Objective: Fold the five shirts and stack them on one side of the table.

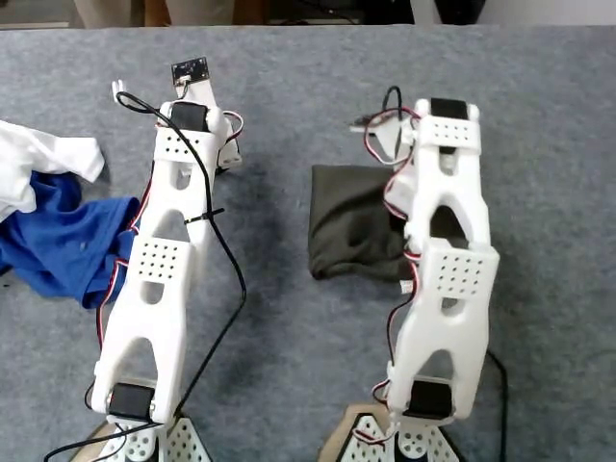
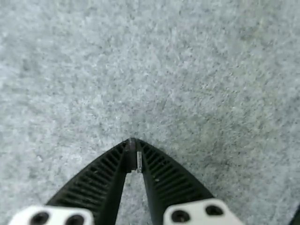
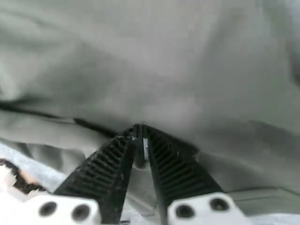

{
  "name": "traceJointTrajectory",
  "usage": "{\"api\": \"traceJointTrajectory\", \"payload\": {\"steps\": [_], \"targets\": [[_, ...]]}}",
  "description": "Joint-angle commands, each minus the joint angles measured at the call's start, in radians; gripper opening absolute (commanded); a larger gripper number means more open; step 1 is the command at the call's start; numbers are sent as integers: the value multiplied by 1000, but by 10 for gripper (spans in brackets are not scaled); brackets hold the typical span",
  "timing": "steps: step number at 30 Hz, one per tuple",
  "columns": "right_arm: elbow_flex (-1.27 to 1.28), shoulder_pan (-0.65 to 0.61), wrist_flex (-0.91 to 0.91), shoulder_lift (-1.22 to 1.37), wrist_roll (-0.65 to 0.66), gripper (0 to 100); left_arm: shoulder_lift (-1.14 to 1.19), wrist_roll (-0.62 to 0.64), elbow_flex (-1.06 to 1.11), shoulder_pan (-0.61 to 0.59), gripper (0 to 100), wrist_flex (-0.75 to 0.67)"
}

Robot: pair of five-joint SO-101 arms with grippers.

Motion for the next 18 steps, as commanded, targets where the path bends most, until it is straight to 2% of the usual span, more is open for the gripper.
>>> {"api": "traceJointTrajectory", "payload": {"steps": [1, 6, 14, 18], "targets": [[35, 54, 14, -84, -3, 5, -15, -8, -51, -8, 19, -12], [74, 102, 17, -148, -5, 5, -15, -8, -51, -9, 19, -12], [323, 107, 12, -363, 23, 5, -15, -8, -51, -9, 19, -12], [424, 148, 2, -418, 46, 5, -15, -8, -51, -9, 19, -12]]}}
